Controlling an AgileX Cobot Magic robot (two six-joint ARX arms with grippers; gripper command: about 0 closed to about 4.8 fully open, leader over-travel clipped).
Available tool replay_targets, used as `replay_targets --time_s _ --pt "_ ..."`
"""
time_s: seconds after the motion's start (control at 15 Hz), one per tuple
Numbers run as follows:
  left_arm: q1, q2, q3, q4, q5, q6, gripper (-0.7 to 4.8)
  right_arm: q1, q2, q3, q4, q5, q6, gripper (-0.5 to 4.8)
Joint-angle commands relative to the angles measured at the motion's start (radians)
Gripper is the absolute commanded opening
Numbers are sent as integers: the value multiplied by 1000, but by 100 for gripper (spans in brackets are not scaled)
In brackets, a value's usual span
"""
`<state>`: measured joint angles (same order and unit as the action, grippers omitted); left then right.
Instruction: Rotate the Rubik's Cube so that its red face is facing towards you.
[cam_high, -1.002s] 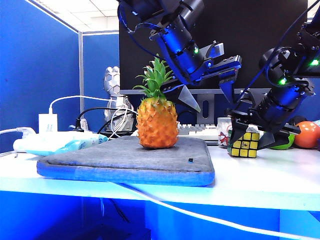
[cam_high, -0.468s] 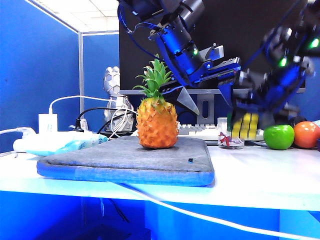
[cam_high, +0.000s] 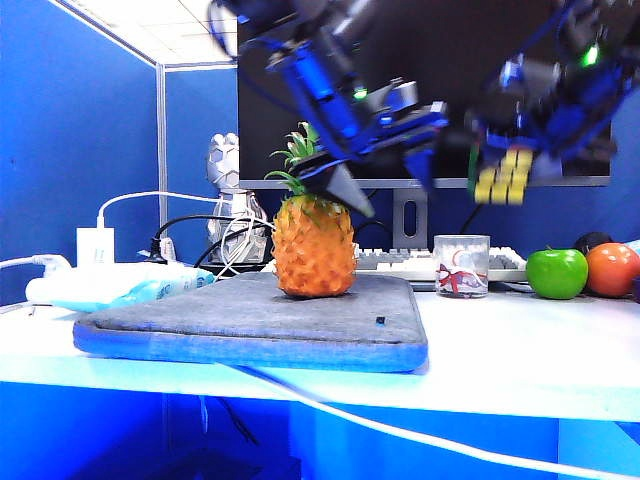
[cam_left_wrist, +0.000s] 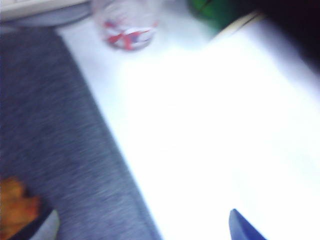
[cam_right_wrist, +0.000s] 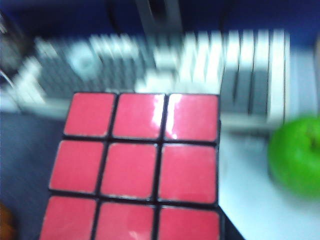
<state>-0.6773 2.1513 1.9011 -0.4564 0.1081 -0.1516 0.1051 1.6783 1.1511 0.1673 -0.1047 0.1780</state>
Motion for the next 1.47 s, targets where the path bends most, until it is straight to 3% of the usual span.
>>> replay_targets --time_s 0.07,0.27,0.53,0.74,1.4,1.47 --pt "22 -10 2 36 72 -41 479 0 -100 -18 94 45 -3 -6" --pt "21 -15 2 53 103 -40 479 0 -194 -219 277 88 8 -6" --pt "21 -15 2 68 124 -40 479 16 -233 -515 550 110 118 -6" --pt "19 -15 2 97 145 -63 479 46 -187 -554 503 136 106 -6" --pt "19 -15 2 87 167 -66 479 52 55 -554 493 85 118 -3" --pt "19 -15 2 84 169 -66 479 52 53 -554 497 81 119 60"
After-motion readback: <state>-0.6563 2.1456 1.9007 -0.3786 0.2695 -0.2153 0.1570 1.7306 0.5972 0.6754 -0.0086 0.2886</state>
